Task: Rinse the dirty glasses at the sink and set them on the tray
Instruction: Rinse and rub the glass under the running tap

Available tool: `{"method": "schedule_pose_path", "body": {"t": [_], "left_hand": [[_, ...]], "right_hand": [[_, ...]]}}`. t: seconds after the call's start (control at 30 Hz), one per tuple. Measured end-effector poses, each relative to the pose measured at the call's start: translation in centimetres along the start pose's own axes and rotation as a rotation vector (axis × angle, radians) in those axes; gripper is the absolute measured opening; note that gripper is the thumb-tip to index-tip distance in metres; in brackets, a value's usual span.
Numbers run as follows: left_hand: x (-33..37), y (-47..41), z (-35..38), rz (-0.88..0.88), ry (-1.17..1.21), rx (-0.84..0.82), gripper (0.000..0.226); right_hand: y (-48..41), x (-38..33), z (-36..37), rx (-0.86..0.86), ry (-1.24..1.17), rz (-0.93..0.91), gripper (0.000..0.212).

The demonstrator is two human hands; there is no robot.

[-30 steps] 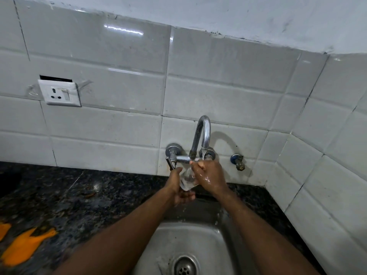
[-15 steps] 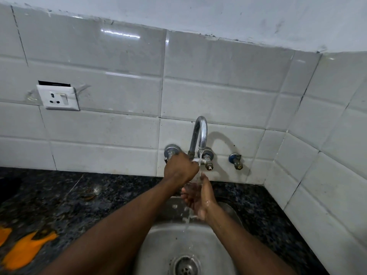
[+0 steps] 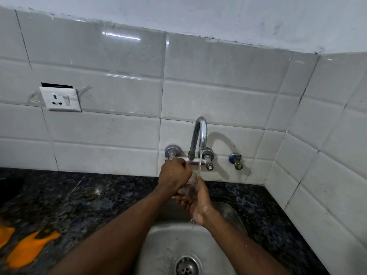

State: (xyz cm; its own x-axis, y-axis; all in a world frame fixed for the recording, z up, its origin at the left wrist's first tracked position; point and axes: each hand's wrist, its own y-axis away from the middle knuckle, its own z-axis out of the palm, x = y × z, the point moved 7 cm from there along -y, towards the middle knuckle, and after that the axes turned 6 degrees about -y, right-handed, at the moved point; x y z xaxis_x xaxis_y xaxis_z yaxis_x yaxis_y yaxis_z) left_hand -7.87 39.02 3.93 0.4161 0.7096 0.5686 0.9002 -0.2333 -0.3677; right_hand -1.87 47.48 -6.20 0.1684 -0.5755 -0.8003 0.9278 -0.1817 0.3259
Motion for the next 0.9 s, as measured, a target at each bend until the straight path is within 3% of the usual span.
{"method": "schedule_pose_path", "body": {"t": [0.1,0.2,0.3,0.4,0.47,0.6,0.73,0.9], "left_hand": [[-2.5,1.2,0.9,-0.095,0.168,0.037,0.039],[-4.1,1.8,1.9,-0.205,0.376,-0.037,0.044],[-5.5,1.5,2.9,-0.330,0.391,-0.164,0.040],[-7.5,0.8,2.0,-0.472,0.345,-0.113,0.024],[-7.8,0.1,0.7,-0.515,0.310,-0.059,0.021],[-6.0,-1.7,-1.6,-0.486,0.260,-0.013,0.028],[-4.4,-2.0,-1.7,-0.411,0.151,-0.019,0.029],[-2.1,-2.2,-1.3,-0.227,0.043,-0.091,0.028]], "right_hand": [[-0.2,-0.8,0.3,-0.029,0.020,-0.064,0.049],[-0.2,-2.1,0.4,0.043,0.179,-0.197,0.050],[0.6,-4.9,0.4,0.131,0.564,-0.402,0.038],[1.2,-6.5,1.4,0.019,1.132,-0.629,0.057],[1.3,-6.9,1.0,0.025,1.211,-0.643,0.062],[1.9,-9.9,0.2,0.210,1.205,-0.744,0.064],[2.4,-9.9,1.5,0.104,1.391,-0.781,0.070],[2.9,-10.8,2.2,0.121,1.382,-0.833,0.068]]}}
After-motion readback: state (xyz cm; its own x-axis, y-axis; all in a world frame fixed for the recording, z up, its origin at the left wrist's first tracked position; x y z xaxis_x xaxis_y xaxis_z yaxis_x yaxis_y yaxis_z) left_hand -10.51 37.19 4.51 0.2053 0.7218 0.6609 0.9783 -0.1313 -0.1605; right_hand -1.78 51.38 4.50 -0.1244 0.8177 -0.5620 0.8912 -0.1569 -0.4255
